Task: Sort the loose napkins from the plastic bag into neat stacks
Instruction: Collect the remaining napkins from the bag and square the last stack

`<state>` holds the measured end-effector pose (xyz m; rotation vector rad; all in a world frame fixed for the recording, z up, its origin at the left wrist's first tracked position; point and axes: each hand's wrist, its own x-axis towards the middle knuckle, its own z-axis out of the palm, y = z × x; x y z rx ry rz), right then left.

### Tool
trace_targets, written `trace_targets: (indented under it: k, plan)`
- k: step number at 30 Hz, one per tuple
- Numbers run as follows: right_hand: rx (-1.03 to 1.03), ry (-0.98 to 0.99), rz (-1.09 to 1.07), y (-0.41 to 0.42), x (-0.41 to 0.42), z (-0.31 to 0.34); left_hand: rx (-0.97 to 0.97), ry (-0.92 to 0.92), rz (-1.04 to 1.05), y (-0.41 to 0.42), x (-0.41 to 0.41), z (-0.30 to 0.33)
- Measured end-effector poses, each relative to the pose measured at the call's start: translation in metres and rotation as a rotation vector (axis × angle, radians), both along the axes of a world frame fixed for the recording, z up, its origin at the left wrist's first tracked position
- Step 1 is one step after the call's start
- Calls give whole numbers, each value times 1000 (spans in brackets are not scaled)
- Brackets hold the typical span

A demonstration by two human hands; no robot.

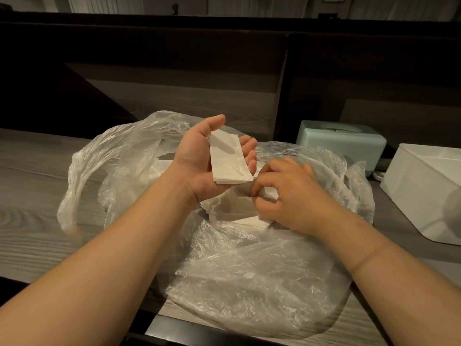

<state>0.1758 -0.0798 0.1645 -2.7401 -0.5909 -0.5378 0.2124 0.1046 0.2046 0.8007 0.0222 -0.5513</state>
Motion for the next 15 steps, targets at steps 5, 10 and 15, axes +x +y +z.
trace_targets:
  k: [5,10,15]
  plan:
    - [101,-125,-11,-5,-2,4,-21,-1,10,1,1,0]
    - [187,-182,22,-9,-4,9,-41,-6,37,0,2,-1]
    - [347,-213,123,-9,-5,13,-71,-19,52,1,4,-2]
